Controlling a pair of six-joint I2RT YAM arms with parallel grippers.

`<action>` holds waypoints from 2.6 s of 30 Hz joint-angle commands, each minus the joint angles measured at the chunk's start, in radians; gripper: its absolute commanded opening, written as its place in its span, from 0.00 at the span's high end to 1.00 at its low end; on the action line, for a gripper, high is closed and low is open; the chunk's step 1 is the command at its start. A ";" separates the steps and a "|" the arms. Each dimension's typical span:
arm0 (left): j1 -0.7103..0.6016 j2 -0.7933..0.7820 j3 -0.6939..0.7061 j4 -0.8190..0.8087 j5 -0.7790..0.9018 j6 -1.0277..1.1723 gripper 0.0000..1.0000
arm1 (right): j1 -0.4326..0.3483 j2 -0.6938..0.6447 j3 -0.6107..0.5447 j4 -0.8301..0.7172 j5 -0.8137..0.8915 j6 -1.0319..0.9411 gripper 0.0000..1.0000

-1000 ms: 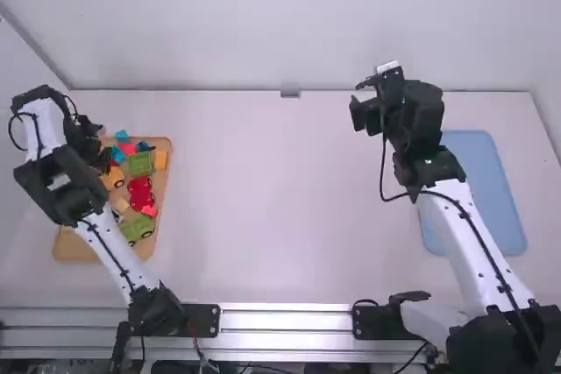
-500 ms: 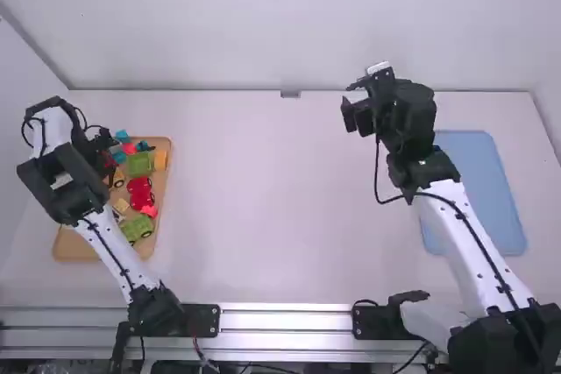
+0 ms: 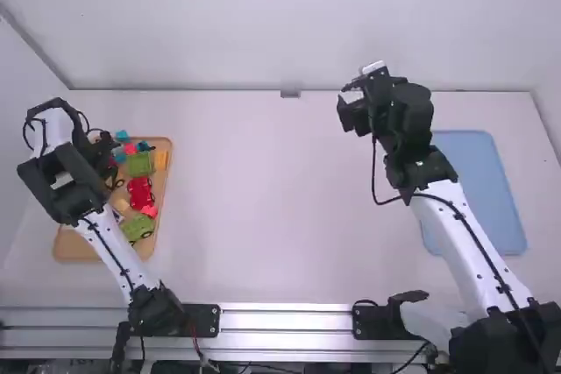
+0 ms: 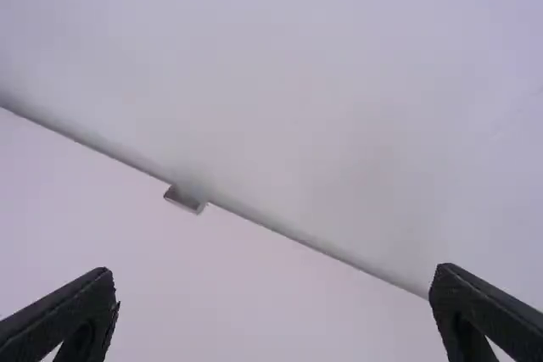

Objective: Assemble lego blocks to make yellow taxi

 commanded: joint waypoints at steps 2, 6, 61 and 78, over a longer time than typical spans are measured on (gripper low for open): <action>0.000 0.003 -0.008 -0.014 0.045 0.004 0.12 | -0.012 0.005 0.039 -0.011 -0.001 0.001 0.02; -0.006 0.003 -0.008 -0.030 0.053 -0.023 0.08 | -0.012 0.005 0.039 -0.023 -0.001 0.002 0.02; -0.006 -0.022 -0.135 0.130 0.059 -0.124 0.01 | -0.011 0.005 0.039 -0.045 0.002 -0.002 0.02; -0.006 -0.022 -0.136 0.205 0.099 -0.239 0.01 | -0.012 0.005 0.039 -0.051 0.002 -0.002 0.02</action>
